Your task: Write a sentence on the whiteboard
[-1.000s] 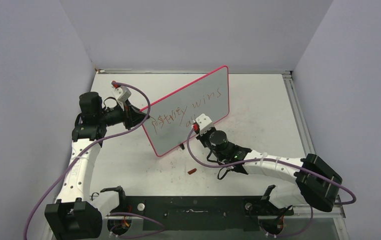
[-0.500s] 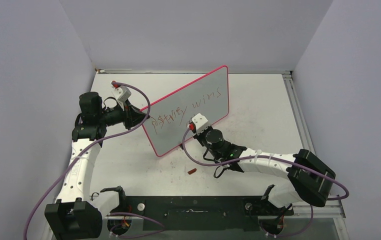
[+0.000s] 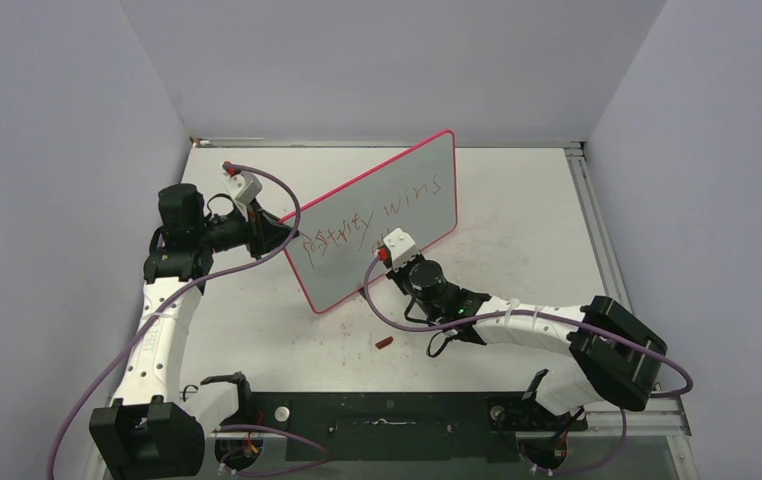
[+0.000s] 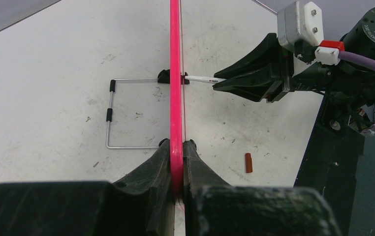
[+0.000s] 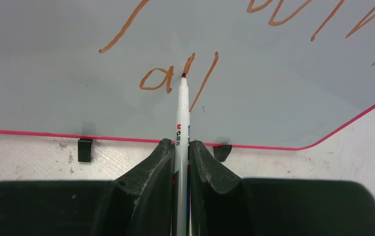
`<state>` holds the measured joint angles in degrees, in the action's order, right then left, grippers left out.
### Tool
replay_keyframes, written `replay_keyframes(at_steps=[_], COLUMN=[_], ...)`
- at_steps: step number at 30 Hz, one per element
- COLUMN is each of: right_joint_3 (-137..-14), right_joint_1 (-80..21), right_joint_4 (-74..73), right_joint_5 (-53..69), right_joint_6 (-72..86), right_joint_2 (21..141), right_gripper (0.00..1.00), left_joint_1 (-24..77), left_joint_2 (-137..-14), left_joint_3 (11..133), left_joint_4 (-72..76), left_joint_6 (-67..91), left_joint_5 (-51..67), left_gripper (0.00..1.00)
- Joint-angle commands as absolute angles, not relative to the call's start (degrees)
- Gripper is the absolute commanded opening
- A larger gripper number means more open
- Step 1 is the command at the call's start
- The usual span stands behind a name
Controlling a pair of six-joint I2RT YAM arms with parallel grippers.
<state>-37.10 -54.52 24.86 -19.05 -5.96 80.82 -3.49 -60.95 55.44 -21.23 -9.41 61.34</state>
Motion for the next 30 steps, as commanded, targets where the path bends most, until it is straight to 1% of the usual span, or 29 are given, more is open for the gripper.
replay_keyframes(at_steps=[1, 14, 30], right_joint_3=[-36.39, -35.73, -35.40], right_joint_1=[-54.39, -54.23, -54.06], right_joint_4=[27.95, 28.11, 26.93], right_joint_5=[-18.46, -18.38, -22.19], right_joint_6=[-4.19, -3.33, -5.06], right_joint_2=[83.06, 84.54, 78.90], right_gripper=[0.05, 0.05, 0.05], left_joint_1=[-3.62, -3.60, -3.60], left_joint_2=[-60.12, -60.16, -59.96], left_joint_3=[55.85, 55.84, 55.90], left_joint_4=[-22.06, -22.01, -21.99], left_joint_6=[-12.13, -12.13, -12.13], left_joint_5=[62.67, 62.71, 62.60], left_gripper=[0.00, 0.00, 0.00])
